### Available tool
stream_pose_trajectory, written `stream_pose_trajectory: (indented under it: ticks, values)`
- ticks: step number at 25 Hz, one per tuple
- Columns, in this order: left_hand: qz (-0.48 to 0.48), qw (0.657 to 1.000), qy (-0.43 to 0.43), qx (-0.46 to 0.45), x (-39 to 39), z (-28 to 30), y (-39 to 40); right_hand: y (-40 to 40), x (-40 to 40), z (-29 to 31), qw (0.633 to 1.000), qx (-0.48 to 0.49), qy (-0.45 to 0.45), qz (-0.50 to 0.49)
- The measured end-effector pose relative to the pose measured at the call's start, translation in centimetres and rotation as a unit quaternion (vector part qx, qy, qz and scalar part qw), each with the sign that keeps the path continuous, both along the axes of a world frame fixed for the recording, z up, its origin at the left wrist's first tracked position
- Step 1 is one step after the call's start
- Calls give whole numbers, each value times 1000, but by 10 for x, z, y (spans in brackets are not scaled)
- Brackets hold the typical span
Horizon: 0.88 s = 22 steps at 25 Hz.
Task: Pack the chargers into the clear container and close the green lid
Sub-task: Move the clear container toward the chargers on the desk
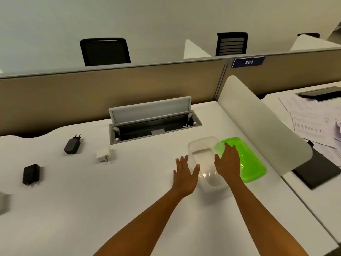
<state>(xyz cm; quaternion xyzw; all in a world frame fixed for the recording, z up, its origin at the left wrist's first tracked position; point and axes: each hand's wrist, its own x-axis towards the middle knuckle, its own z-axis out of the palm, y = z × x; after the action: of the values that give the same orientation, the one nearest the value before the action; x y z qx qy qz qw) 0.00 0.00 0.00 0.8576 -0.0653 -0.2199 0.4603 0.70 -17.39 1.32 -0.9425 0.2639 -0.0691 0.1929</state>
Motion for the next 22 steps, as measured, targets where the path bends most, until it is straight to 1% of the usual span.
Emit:
stream_pose_trajectory:
  ticks: [2, 4, 8, 11, 14, 18, 20, 22]
  values:
    - [-7, 995, 70, -75, -5, 3, -6, -7, -3, 1, 999, 37, 10, -34]
    - [-10, 984, 109, -140, -9, 9, -8, -13, -5, 3, 996, 71, 29, -55]
    - [1, 976, 132, -176, -8, 15, -8, -7, -5, 11, 995, 72, 28, -70]
    - [35, 979, 99, -175, -14, 21, -3, 1, -8, 11, 993, 72, 30, -83]
    - [68, 981, 51, -172, -16, 33, 17, 21, -13, 13, 990, 107, 9, -88]
    - [80, 981, 5, -176, -19, 41, 76, 64, -18, 21, 981, 176, -38, -72]
    - [86, 982, -7, -171, -22, 41, 114, 94, -21, 27, 978, 194, -58, -44]
    - [114, 979, -19, -165, -27, 41, 151, 128, -24, 32, 975, 210, -67, -8]
